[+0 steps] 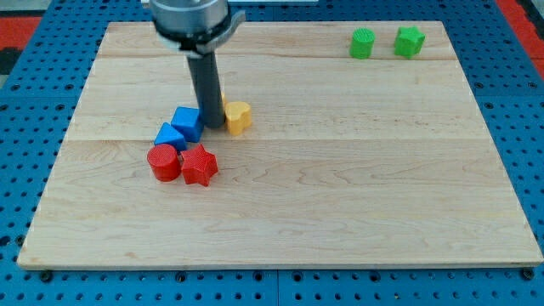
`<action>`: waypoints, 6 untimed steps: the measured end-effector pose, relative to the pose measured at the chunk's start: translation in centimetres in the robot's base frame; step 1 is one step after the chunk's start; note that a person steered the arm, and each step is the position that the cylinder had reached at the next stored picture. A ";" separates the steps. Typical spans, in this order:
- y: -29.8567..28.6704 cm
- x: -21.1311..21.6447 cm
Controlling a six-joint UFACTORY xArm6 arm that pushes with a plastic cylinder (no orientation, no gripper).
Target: Push the yellow hexagon towards the center
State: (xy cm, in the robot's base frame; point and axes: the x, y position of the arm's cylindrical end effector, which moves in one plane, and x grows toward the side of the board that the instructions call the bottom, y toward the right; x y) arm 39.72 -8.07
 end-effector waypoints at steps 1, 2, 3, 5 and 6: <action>0.8 -2.3; -2.6 -2.3; -9.6 -3.4; 8.4 -6.6; 2.2 -4.0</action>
